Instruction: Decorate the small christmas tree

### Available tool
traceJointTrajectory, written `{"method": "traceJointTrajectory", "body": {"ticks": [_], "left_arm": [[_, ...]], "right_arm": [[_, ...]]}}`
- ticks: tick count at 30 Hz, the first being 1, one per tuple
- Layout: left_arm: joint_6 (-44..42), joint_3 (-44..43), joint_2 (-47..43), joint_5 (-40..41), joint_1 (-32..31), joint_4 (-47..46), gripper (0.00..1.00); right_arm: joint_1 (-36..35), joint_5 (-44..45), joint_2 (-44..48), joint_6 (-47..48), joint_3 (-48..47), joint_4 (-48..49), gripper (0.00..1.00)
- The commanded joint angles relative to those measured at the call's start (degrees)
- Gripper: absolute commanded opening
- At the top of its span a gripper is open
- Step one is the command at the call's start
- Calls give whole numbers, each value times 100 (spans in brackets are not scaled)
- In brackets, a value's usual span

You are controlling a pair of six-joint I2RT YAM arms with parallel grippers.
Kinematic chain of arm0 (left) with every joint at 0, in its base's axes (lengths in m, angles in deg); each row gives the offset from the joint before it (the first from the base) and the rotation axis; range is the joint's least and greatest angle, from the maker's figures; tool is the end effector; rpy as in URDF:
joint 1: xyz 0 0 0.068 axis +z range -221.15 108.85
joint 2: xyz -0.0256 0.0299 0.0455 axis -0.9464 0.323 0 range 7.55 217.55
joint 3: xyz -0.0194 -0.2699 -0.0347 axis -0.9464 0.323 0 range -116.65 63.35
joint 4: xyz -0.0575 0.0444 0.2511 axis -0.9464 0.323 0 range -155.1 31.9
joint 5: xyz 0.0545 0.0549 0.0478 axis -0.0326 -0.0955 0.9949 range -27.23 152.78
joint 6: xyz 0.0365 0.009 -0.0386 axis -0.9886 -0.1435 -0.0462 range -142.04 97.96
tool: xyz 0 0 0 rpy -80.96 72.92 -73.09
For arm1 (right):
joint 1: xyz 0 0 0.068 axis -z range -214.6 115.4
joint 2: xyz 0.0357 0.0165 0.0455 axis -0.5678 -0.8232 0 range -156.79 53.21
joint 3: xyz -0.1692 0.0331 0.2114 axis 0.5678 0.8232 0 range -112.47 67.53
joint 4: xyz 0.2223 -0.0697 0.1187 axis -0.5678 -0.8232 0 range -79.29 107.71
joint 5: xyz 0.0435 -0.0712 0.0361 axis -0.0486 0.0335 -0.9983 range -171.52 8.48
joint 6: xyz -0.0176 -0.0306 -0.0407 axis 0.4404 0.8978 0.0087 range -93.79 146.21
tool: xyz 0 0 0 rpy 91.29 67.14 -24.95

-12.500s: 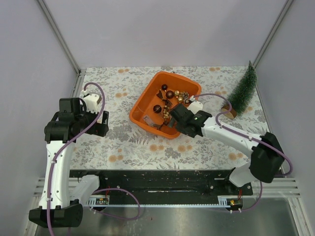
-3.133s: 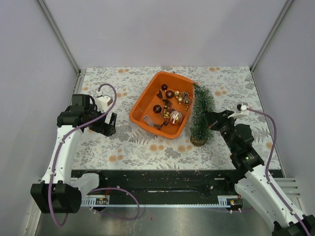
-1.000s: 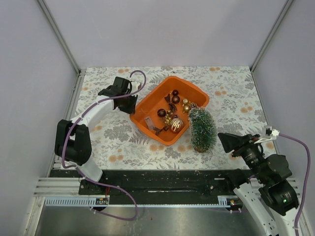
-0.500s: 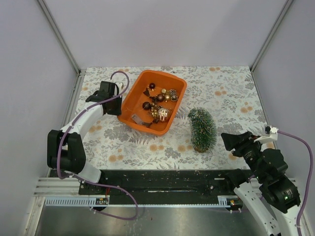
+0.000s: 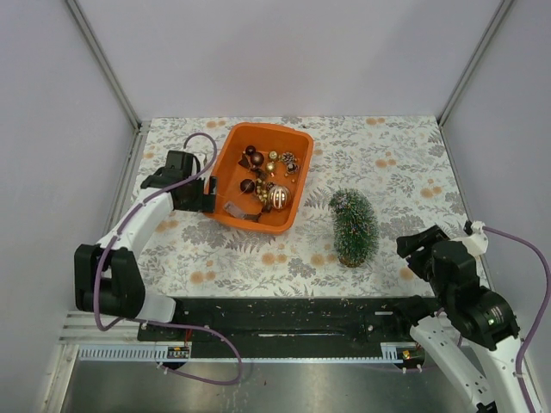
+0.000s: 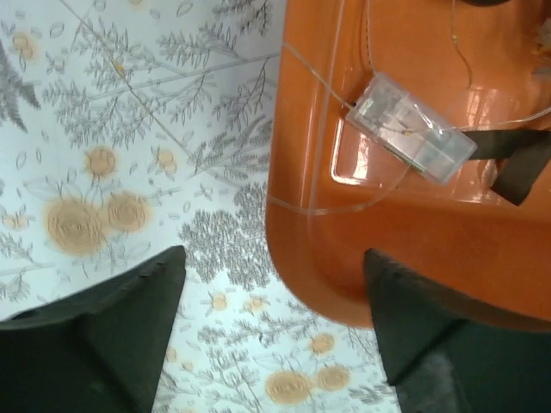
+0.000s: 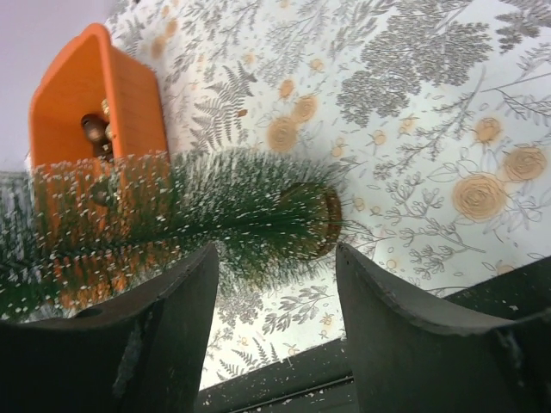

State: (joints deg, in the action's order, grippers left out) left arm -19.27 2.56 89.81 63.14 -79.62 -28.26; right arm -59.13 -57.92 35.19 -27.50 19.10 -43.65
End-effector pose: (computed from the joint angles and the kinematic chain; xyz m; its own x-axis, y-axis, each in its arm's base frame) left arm 0.2889 -0.0428 0.2480 -0.8477 0.0774 -0.5248 0.1031 0.9945 -0.0199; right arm 0.0436 0.0042 0.3162 -0.3318 0.6604 -0.6737 0.3368 0.7500 0.5693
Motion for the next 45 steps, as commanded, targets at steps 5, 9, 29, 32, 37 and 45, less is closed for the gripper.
{"method": "traceJointTrajectory", "body": {"ticks": [5, 9, 29, 32, 37, 45], "left_arm": [[-838, -116, -1264, -440, 38, 833, 99], [-1006, -467, -1511, -949, -75, 992, 99], [-1744, -1953, 1151, 184, -2027, -63, 85], [-1779, -2094, 1415, 245, -2027, -89, 81], [-1797, -2077, 1626, 351, -2027, -309, 72], [-1823, -2129, 1951, 386, -2027, -388, 42]], "right_arm": [[-34, 673, 97, -342, -158, -104, 66], [-34, 638, -43, -175, -229, 10, 66], [-43, 418, -96, 889, -642, 441, 51], [-34, 304, -131, 959, -616, 572, 49], [-34, 111, -193, 977, -537, 792, 47], [-34, -48, -79, 1047, -527, 995, 41]]}}
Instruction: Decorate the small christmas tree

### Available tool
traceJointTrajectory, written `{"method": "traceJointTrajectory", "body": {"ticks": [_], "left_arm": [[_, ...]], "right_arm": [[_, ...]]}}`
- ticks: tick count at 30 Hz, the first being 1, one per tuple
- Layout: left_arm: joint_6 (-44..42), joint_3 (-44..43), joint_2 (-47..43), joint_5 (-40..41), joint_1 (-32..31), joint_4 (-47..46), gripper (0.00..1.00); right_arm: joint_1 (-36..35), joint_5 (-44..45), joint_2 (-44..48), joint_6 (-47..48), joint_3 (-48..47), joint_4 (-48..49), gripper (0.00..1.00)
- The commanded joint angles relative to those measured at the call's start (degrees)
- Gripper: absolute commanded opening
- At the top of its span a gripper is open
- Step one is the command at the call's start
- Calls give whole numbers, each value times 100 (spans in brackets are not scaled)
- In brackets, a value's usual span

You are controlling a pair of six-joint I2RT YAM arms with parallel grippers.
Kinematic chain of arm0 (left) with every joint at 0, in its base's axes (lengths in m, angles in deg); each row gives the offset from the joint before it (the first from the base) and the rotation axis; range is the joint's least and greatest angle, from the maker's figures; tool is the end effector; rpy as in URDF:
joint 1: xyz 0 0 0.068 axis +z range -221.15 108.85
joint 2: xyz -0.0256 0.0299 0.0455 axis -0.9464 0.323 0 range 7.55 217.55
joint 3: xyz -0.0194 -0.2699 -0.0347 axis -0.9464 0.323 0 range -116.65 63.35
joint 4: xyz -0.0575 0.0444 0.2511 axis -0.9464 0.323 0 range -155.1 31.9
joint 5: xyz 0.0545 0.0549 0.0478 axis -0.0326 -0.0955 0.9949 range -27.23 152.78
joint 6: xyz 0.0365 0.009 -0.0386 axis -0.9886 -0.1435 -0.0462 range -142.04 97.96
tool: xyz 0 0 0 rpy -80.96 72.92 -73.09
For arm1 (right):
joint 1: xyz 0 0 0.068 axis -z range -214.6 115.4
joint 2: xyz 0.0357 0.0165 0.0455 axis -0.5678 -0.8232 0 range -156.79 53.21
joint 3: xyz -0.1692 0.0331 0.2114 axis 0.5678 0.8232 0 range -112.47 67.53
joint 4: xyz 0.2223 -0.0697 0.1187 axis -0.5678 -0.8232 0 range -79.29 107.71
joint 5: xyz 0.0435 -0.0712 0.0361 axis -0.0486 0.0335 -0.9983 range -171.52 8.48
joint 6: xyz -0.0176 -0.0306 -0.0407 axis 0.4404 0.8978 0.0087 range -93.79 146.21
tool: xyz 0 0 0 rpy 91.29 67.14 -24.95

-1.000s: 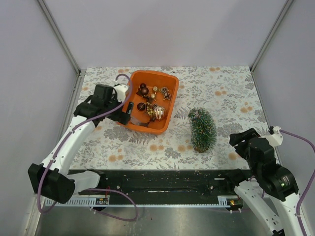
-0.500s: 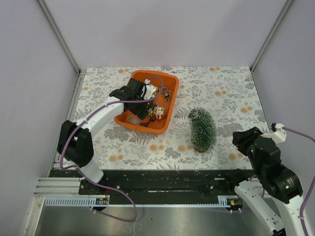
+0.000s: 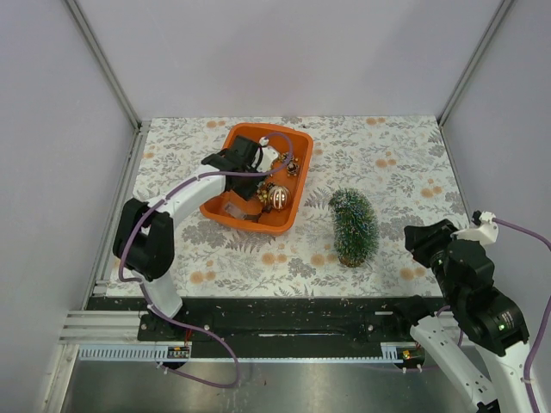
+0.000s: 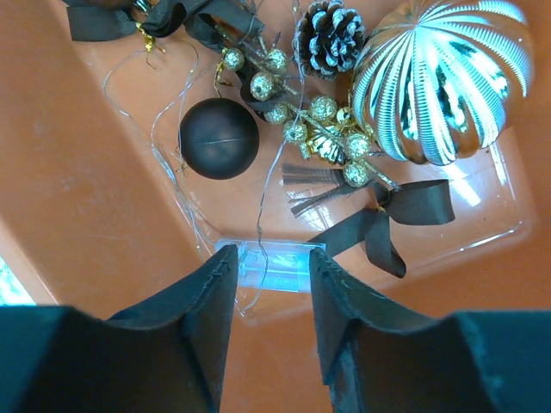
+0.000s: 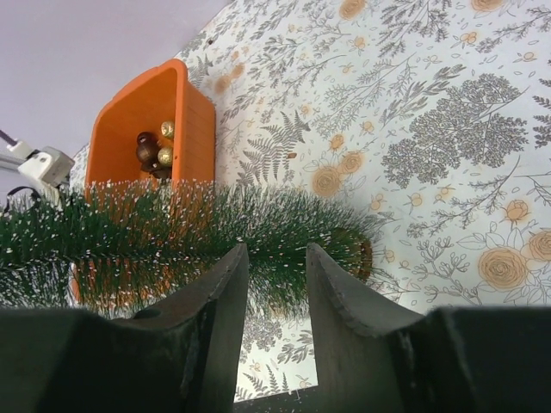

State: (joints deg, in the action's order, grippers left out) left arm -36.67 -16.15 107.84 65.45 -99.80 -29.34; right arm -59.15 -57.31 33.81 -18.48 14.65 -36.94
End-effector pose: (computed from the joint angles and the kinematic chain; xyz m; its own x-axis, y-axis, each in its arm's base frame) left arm 0.3325 -0.1797 0.2510 -0.5933 0.6117 -0.5234 0.6265 0.7591 0.1770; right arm 0.0439 0.0040 0.3480 -0.2554 0.5884 -0.7672 0.2089 0.8083 0.5504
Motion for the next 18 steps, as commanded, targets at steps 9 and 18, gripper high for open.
{"method": "traceJointTrajectory", "body": {"ticks": [9, 18], "left_arm": [[-31, -154, -35, 322, -10, -158, 3], [-84, -161, -1573, -241, -10, 483, 0]], "right_arm": [[-32, 470, -284, 118, -1153, -335, 38], [-32, 665, -960, 470, -1638, 77, 38]]}}
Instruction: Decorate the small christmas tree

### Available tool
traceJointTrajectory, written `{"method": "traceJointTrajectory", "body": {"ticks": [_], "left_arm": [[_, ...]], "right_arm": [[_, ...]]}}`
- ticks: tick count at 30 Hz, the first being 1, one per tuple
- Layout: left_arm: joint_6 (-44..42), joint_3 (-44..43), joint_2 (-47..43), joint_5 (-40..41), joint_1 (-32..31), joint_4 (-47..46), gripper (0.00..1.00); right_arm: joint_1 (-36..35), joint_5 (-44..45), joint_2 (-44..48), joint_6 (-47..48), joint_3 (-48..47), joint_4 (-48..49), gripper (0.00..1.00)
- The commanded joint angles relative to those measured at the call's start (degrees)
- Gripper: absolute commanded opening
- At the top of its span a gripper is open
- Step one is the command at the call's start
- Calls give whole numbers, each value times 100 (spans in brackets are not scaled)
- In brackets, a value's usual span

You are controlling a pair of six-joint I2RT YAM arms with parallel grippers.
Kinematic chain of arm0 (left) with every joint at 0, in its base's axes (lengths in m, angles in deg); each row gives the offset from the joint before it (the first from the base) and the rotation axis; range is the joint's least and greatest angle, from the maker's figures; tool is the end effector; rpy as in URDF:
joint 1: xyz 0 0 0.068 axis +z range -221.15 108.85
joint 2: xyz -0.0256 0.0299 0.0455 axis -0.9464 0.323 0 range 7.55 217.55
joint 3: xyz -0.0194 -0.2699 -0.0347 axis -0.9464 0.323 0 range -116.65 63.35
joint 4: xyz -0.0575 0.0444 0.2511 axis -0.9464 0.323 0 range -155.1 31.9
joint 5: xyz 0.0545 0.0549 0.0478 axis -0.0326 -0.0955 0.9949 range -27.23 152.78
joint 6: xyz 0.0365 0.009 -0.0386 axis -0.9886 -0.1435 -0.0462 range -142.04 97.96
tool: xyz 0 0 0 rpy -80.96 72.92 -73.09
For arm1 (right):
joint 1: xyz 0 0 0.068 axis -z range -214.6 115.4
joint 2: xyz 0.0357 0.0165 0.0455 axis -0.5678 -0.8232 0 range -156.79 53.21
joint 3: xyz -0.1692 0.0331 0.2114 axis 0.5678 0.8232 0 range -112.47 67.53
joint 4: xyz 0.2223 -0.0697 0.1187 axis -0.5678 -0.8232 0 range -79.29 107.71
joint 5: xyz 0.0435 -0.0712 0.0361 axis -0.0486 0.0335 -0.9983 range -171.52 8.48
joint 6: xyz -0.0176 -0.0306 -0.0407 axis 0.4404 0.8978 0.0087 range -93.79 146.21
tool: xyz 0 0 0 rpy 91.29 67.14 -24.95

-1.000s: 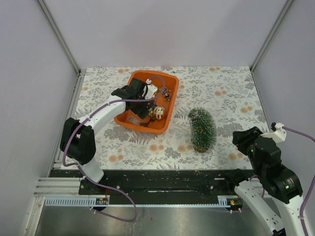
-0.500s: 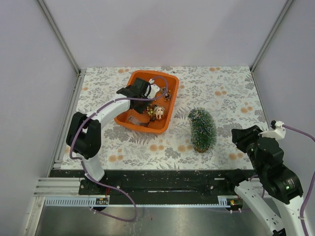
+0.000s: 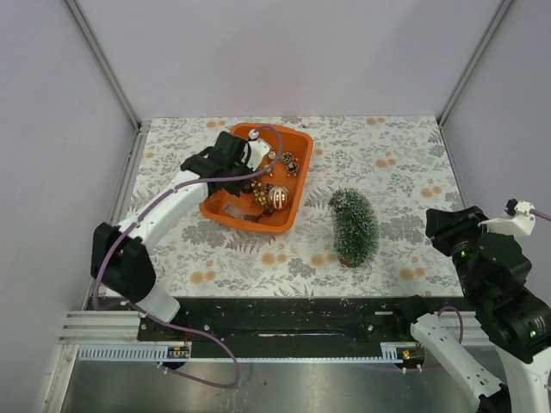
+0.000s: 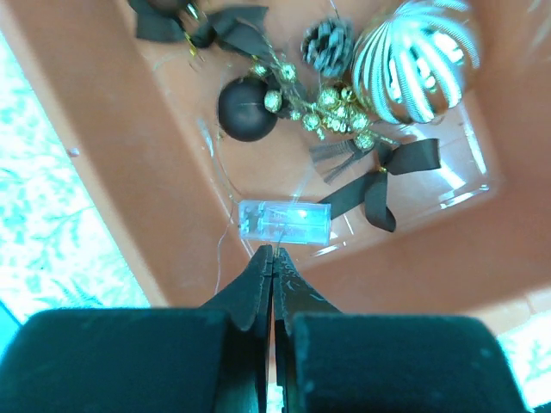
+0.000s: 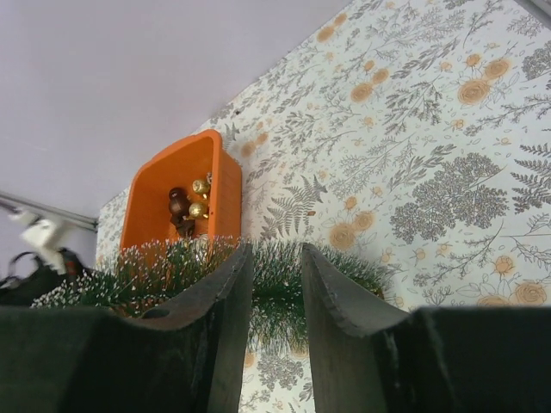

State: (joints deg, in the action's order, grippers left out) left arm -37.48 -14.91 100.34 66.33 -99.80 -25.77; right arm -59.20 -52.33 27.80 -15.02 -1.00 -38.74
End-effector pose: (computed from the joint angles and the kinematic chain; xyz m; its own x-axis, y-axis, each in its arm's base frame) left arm 0.3080 -0.1657 0.2854 -0.5643 0.6111 -0.5550 0.6190 0.7581 0.2053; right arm 0.0269 -0.0068 0.4139 -0.1128 0.5811 -0.8060 0.1894 0.8089 0.5567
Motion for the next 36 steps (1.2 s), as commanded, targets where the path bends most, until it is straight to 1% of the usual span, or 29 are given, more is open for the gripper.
{"method": "traceJointTrajectory", "body": {"ticks": [1, 2, 5, 12, 16, 20, 23, 30, 36], "left_arm": [[-20, -373, -920, -329, -10, 197, 0], [-55, -540, -1008, -485, -10, 302, 0], [-161, -1058, -1123, -496, -1, 531, 0], [-257, -2623, -1027, -707, -10, 1287, 0], [-310, -2888, -1070, -707, -18, 1463, 0], [-372, -2879, -1211, -707, -36, 1525, 0], [-442, -3080, -1316, -611, -97, 1534, 0], [-767, -4204, -1255, -110, -492, 1736, 0], [-995, -5058, -1176, 426, -870, 1683, 0]], "right_arm": [[-27, 88, -351, 107, -20, 326, 38], [-27, 61, -307, 63, 32, 397, 38], [-27, -18, -149, 28, 182, 573, 38], [-19, -71, 80, 264, 148, 608, 39], [-27, -150, 97, 379, 112, 678, 39], [-27, -265, 63, 493, 33, 740, 39], [-27, -352, -25, 590, -37, 767, 39], [-27, -634, -228, 652, -248, 863, 39], [-27, -722, -289, 739, -354, 916, 39]]}}
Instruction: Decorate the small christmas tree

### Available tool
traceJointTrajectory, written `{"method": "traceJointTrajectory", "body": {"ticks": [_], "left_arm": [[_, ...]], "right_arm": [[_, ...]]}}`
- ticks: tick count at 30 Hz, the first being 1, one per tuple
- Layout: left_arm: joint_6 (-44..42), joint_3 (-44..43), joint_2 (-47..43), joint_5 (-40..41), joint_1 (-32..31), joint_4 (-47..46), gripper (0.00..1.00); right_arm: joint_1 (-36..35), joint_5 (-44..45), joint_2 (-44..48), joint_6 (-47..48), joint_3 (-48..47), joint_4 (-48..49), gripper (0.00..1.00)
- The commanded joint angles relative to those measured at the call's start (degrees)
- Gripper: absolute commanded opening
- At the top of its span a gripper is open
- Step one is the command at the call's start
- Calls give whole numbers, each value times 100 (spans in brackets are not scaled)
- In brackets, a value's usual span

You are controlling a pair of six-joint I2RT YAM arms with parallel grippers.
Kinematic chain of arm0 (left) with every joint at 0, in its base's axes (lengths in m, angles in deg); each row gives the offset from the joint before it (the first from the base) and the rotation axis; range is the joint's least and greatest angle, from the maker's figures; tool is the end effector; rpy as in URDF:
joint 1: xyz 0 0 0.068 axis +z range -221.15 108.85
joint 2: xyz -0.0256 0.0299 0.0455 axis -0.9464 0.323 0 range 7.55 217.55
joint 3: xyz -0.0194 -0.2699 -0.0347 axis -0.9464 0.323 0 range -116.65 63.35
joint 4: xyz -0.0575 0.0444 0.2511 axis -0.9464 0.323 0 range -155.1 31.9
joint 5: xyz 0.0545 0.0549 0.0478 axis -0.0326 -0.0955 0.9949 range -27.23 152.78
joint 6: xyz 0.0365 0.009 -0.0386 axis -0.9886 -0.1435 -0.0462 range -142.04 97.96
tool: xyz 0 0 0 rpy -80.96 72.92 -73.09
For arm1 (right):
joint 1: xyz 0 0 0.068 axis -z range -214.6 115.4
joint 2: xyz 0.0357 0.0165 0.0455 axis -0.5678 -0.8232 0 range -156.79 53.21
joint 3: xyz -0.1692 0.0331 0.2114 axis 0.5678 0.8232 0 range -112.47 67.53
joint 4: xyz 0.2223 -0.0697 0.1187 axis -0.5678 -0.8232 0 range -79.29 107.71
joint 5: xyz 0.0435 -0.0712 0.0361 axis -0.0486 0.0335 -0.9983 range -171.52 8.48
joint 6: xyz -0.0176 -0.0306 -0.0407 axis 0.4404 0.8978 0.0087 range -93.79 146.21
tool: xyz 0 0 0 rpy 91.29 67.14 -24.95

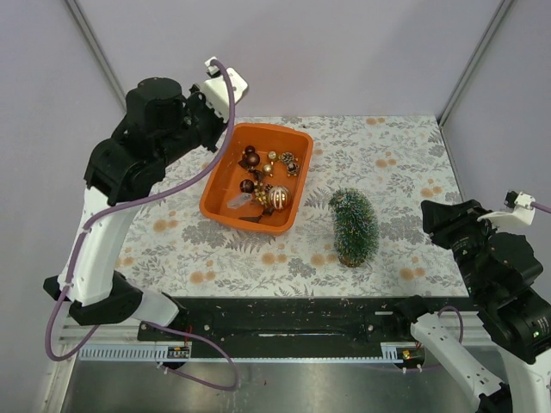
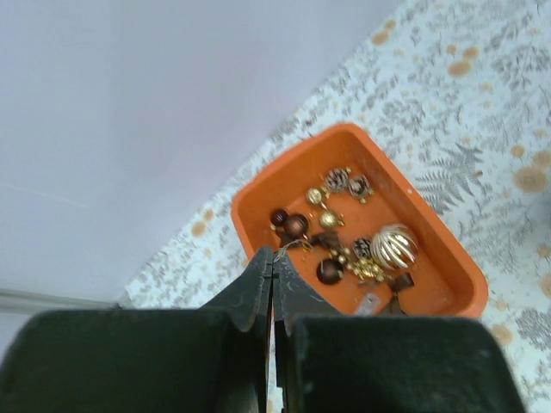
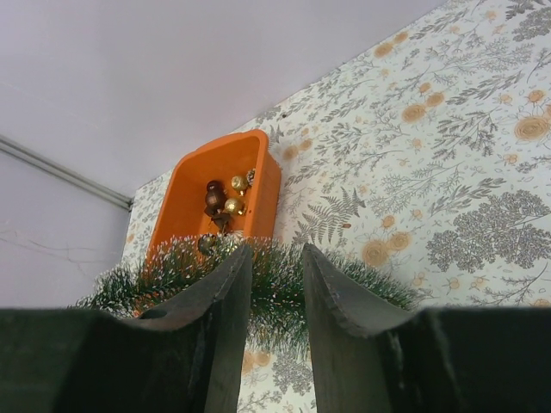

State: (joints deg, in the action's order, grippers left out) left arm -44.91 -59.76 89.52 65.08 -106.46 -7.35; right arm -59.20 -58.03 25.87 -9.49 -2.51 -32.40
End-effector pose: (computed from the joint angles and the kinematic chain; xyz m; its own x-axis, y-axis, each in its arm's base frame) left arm 0.1911 -0.1336 0.5500 -0.0028 0.4779 -0.8784 0.5937 0.7076 0.3831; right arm 0.0338 -0.0001 0.4313 -0.1083 0.5389 -0.8354 0.0503 0.8422 0.5368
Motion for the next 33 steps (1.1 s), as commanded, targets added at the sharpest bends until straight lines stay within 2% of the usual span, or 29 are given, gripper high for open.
{"method": "traceJointTrajectory", "body": {"ticks": [1, 7, 12, 15, 20, 24, 28, 33], "left_arm": [[-348, -643, -120, 656, -309, -220, 0], [-727, -627, -384, 1342, -722, -1046, 0], [-1043, -364, -656, 1519, -1109, -1504, 0], [-1158, 101, -963, 1379, -1276, -1627, 0], [-851, 603, -1289, 720, -1285, -1417, 0], [-1113, 1226, -1754, -79, -1294, -1460, 0], [-1482, 2148, -2561, -1194, -1312, -2161, 0], [-1825, 3458, -3406, -2846, -1312, -3392, 0]], "right_arm": [[-27, -160, -106, 195, -203, 282, 39], [-19, -169, -97, 230, -168, 317, 39], [-27, -195, -167, 432, -290, 431, 39], [-27, -230, -307, 599, -466, 554, 40], [-27, -353, -641, 845, -870, 695, 40], [-27, -520, -826, 1030, -1073, 844, 40], [-27, -941, -1133, 1215, -1397, 1029, 41], [-27, -1942, -1695, 1487, -2003, 1266, 43]]}}
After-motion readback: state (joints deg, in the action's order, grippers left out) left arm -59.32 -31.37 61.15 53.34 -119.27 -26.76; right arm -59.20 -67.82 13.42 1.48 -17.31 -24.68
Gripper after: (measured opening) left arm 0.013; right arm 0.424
